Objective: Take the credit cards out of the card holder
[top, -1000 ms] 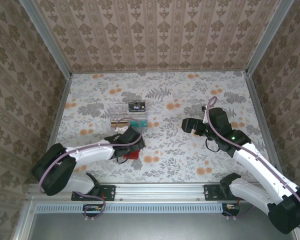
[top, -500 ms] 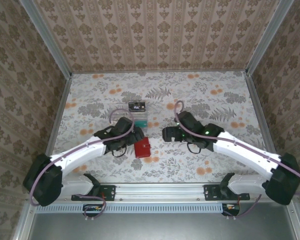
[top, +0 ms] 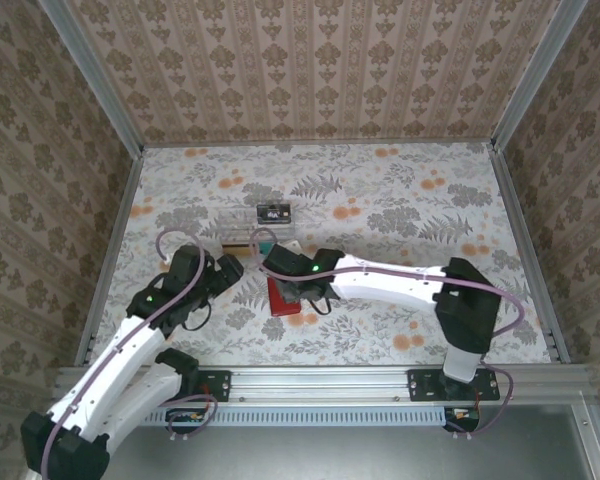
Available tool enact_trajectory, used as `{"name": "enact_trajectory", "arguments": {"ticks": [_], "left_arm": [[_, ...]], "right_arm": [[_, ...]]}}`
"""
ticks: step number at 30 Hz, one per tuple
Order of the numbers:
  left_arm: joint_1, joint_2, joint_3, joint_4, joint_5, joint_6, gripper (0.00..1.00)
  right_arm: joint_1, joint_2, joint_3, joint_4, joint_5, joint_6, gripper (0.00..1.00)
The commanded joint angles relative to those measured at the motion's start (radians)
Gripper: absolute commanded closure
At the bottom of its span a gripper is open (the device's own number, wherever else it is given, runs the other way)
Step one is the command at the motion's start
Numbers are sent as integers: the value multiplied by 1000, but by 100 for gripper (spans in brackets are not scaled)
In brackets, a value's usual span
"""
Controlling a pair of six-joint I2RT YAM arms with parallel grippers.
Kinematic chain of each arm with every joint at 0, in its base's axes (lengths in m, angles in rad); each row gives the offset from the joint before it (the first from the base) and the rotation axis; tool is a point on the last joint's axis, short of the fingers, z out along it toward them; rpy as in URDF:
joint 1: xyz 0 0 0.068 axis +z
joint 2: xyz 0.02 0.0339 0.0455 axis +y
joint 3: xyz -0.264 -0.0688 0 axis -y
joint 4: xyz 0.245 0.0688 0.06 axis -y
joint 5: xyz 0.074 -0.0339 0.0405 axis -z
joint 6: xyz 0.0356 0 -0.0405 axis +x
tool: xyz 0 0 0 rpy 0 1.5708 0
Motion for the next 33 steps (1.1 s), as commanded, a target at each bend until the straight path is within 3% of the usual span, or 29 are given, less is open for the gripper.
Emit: {"name": "enact_trajectory", "arguments": {"ticks": [1, 8, 15, 23, 26, 30, 33], "left_arm": [[11, -46, -19, -58, 18, 32, 0], [13, -84, -30, -95, 11, 14, 0], [15, -101, -37, -101, 15, 8, 0], [16, -99, -42, -90, 22, 15, 0], [16, -100, -44, -90, 26, 16, 0], [16, -100, -44, -83, 42, 20, 0], [17, -96, -44, -68, 58, 25, 0]], "right_arm": [[3, 82, 81, -92, 7, -37, 68], [12, 217, 194, -149, -11, -94, 61], [7, 296, 217, -157, -24, -110, 60], [7, 347, 248, -156, -16, -144, 50], [7, 348, 251, -152, -15, -152, 57], [6, 337, 241, -138, -26, -156, 81], [5, 314, 226, -119, -32, -155, 95]]}}
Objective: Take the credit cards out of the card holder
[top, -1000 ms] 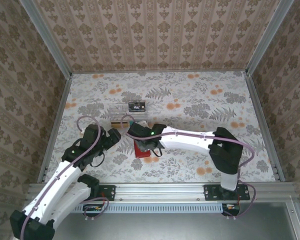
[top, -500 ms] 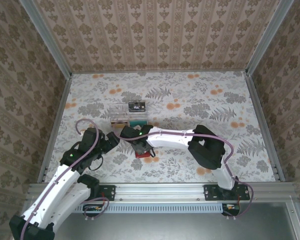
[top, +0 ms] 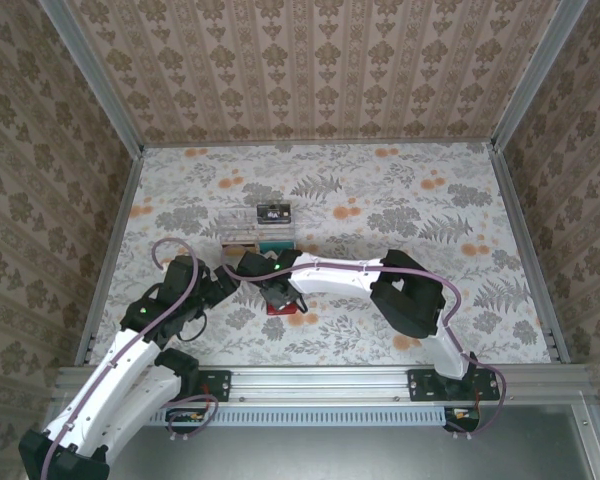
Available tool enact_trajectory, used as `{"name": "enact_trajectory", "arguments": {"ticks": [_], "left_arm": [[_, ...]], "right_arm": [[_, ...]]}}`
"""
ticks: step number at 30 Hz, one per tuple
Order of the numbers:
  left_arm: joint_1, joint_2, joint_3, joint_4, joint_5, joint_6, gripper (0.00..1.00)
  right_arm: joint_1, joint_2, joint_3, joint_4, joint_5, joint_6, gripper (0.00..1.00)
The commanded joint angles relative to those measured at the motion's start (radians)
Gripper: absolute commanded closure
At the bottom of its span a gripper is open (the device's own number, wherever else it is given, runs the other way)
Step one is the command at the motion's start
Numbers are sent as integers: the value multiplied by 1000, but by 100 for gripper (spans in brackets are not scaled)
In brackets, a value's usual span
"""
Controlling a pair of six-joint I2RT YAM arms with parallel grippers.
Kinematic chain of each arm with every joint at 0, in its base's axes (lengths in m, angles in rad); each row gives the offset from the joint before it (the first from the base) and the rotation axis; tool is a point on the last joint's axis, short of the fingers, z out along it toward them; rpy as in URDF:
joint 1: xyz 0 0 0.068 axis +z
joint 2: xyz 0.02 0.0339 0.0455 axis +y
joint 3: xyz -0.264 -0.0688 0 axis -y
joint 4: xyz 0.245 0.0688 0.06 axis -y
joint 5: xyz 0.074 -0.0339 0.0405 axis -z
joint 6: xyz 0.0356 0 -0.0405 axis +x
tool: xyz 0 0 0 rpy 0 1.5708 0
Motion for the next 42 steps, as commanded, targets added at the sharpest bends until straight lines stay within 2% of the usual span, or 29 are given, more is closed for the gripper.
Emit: {"name": "enact_trajectory", "arguments": {"ticks": [1, 5, 8, 9, 13, 15, 16, 20, 24, 42], "left_arm": [[10, -5, -12, 20, 36, 17, 0], [10, 20, -26, 87, 107, 22, 1], [9, 50, -49, 169, 178, -1, 12], [10, 62, -60, 209, 213, -9, 21], [6, 119, -116, 364, 304, -85, 75], [4, 159, -141, 436, 338, -122, 96], [3, 184, -147, 471, 357, -137, 100], [-21, 287, -154, 611, 420, -176, 100], [-55, 397, -141, 661, 428, -181, 100], [-86, 616, -161, 576, 365, -159, 100]], "right_arm": [[-1, -8, -11, 7, -22, -5, 98], [-1, -54, -38, 31, -22, -5, 100], [-3, -102, -79, 80, -41, -6, 100], [-5, -116, -92, 93, -45, -4, 100], [-9, -154, -139, 151, -75, -1, 100], [-10, -161, -155, 173, -83, 1, 100], [-9, -161, -159, 175, -85, 4, 100], [-10, -170, -183, 203, -87, 17, 100], [-10, -177, -196, 218, -91, 22, 100], [-15, -274, -300, 316, -77, 69, 100]]}}
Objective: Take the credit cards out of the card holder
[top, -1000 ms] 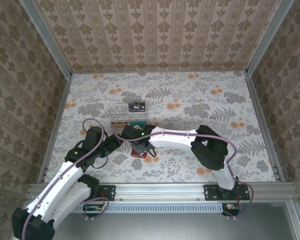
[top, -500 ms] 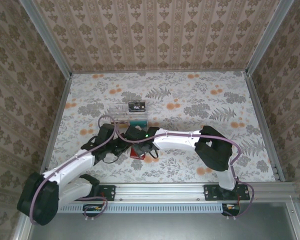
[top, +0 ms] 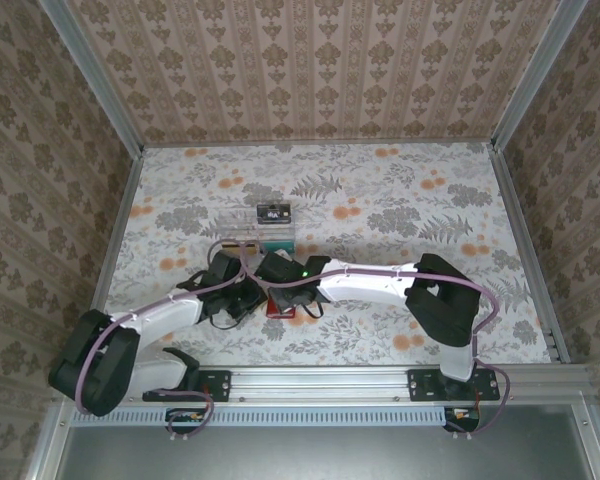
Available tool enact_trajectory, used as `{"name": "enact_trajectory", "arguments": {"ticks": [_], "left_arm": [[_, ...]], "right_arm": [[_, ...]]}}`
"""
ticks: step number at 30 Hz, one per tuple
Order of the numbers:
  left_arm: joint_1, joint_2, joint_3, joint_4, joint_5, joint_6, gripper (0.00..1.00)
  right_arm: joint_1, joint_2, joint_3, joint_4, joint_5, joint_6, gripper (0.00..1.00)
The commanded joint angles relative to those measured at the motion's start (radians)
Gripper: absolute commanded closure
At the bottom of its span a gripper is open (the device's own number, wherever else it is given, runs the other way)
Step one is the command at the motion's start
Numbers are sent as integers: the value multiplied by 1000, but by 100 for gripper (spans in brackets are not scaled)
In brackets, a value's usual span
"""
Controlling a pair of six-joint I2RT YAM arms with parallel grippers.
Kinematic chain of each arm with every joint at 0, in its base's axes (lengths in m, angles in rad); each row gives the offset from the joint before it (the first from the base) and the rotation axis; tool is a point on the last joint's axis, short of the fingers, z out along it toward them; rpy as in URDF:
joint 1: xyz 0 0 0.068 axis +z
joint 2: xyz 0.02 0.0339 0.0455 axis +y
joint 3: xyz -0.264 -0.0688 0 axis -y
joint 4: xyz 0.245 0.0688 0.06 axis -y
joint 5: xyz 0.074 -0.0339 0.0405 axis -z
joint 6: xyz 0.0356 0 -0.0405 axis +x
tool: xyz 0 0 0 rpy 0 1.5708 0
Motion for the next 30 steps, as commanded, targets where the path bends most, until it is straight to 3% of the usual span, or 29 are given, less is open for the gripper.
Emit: {"name": "enact_trajectory", "arguments": {"ticks": [1, 8, 13, 18, 23, 30], "left_arm": [[-7, 23, -10, -29, -11, 15, 100], [1, -92, 26, -87, -34, 40, 100], [32, -145, 24, -16, 34, 18, 100], [12, -54, 25, 128, 131, -22, 100], [-20, 39, 22, 199, 156, -47, 100], [-23, 160, 44, -2, 85, -31, 100]], "right_arm": [[-6, -52, -20, 38, 0, 21, 100], [-9, -44, -45, 45, -3, 19, 100], [-10, -60, -89, 98, -9, -3, 100], [-13, -58, -103, 114, -14, -16, 100], [-16, -54, -106, 124, -18, -16, 100], [-19, -93, -127, 136, -6, -8, 100]]}}
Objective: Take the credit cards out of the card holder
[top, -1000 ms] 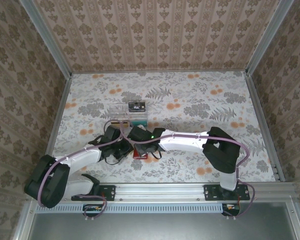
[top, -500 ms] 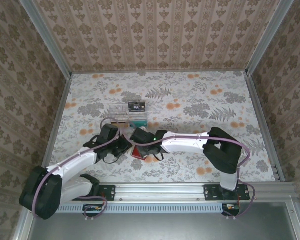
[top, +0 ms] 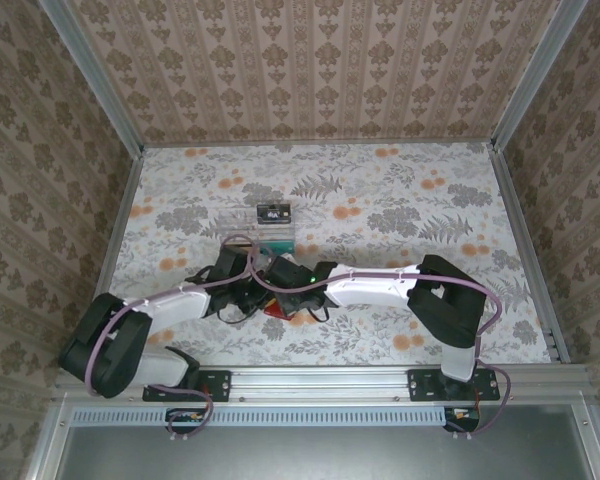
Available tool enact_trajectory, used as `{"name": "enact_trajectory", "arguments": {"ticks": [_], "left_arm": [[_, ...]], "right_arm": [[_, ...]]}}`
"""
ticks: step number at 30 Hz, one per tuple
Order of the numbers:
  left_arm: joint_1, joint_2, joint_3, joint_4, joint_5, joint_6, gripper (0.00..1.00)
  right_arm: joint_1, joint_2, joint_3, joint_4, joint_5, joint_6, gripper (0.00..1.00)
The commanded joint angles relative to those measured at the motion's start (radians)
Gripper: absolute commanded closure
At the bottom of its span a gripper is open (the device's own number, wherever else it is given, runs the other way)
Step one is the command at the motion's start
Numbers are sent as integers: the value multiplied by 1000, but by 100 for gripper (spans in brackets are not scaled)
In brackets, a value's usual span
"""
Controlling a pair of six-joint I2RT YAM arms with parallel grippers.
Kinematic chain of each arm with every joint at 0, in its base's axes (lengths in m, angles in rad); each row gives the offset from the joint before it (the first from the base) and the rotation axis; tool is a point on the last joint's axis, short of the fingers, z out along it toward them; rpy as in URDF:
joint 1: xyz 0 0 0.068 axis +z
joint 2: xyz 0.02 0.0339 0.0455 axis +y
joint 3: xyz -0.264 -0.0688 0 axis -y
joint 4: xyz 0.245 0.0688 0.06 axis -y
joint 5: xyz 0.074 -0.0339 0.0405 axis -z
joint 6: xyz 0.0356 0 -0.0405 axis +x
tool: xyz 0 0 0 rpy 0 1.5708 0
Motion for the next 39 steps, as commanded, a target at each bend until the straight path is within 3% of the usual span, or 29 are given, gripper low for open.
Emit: {"name": "enact_trajectory", "arguments": {"ticks": [1, 15, 19, 21, 23, 30, 39], "left_arm": [[-3, 69, 2, -140, -48, -3, 100], [-4, 170, 33, -172, -74, 38, 100], [2, 77, 50, -194, -89, 42, 100], [11, 9, 56, -209, -100, 40, 91], [25, -55, 59, -234, -115, 39, 89], [99, -255, -5, -289, -151, 31, 74], [161, -366, -149, -245, -142, -7, 73]], "right_arm": [[-7, -73, -18, 22, 9, -2, 100], [-22, -162, -58, 0, 30, 4, 100], [-22, -134, -38, -33, 45, 4, 75], [-22, -118, -19, -53, 40, 3, 69], [-22, -98, 5, -74, 30, 1, 59], [-10, 12, 152, -209, 25, -17, 52], [-7, 149, 301, -357, 33, -18, 50]]}}
